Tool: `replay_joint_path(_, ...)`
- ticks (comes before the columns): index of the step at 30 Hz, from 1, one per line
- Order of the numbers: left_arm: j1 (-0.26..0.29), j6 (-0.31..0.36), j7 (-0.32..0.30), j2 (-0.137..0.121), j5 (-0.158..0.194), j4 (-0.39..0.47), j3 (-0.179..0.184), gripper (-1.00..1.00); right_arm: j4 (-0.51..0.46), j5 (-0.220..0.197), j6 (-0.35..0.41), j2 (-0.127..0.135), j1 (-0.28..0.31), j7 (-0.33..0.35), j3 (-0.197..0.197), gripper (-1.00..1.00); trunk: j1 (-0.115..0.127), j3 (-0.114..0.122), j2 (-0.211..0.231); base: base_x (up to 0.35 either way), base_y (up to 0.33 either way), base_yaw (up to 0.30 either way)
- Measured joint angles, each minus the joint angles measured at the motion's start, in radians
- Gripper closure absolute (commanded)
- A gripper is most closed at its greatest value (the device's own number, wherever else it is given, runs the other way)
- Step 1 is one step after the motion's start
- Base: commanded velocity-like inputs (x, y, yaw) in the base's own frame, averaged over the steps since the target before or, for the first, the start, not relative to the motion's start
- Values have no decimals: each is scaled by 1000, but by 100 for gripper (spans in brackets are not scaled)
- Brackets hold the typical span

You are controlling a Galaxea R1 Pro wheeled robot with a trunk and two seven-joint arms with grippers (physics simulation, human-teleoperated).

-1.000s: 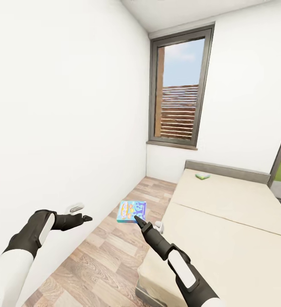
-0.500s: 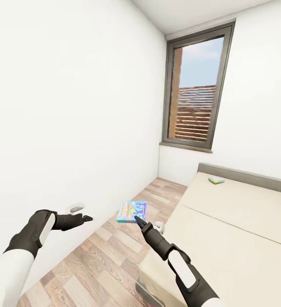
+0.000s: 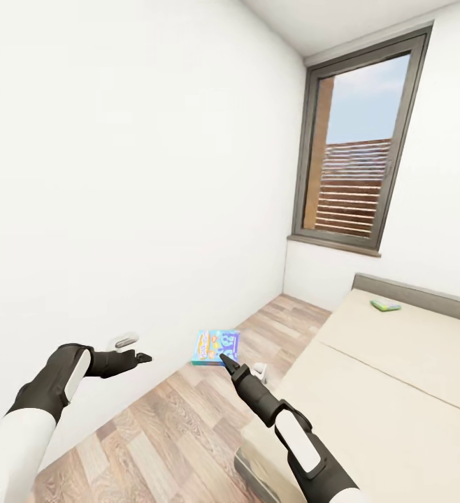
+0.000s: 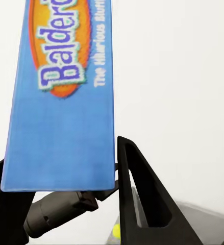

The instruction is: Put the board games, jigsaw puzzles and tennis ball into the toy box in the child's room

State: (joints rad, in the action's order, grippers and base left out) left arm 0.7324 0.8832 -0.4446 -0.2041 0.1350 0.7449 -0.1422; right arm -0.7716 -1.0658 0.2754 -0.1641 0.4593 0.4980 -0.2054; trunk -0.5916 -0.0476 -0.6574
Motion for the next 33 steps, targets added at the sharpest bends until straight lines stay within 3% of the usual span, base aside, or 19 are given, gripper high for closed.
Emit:
replay_joint_path(18,0,0,0,7,1,0,0,-100,2,1,-1,0,0,-1,1,100,0,7,0,-3,-1,279)
replay_joint_path(33,1,0,1,18,-1,0,1,-100,2,-7,0,1,1,-2,6,100,57,58,104,0,0,245)
